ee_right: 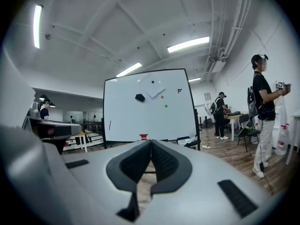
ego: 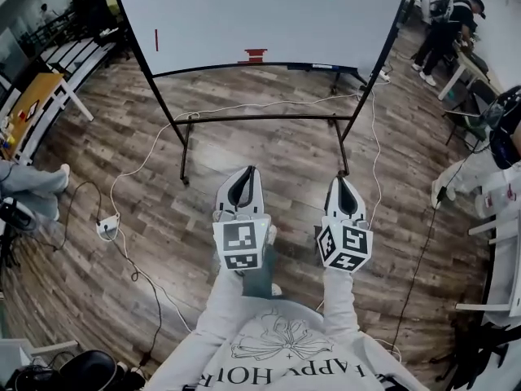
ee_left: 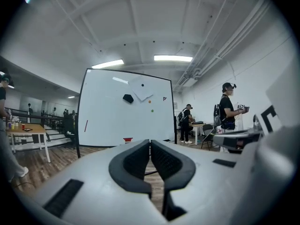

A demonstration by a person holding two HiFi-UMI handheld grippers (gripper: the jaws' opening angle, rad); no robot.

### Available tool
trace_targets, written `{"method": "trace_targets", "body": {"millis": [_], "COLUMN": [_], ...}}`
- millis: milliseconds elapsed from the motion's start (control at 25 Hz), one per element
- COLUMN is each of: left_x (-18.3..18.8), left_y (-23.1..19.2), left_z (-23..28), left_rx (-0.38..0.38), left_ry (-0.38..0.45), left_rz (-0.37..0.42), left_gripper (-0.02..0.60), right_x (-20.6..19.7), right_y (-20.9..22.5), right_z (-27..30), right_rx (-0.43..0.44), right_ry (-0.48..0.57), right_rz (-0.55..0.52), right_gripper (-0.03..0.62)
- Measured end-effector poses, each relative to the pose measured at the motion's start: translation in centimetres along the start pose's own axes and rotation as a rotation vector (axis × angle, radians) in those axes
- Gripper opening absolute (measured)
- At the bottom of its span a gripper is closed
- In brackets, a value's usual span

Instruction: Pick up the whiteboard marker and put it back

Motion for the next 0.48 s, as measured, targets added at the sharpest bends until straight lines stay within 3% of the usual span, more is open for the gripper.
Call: {"method": "trace_targets", "body": {"millis": [480], "left_x": [1.8], "left_y": [-5.0], "left_z": [20.6], "left_rx": [-0.077], "left_ry": [0.011], "left_rz": [-0.004], "left_gripper": [0.011], "right_x": [2.7], "right_y": [4.2], "right_z": [18.7], "right_rx": [-0.099], "right_ry": [0.017], "right_rz": [0.01], "right_gripper": [0.003]}}
Point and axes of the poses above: the fingertips, and each gripper's own axes: z forward along the fingers, y to its right, x out of its top, the point moved 3 cm from there along -z, backward along the fingers, and after that the axes turned 6 degrees about -x, right-handed, at the moved point
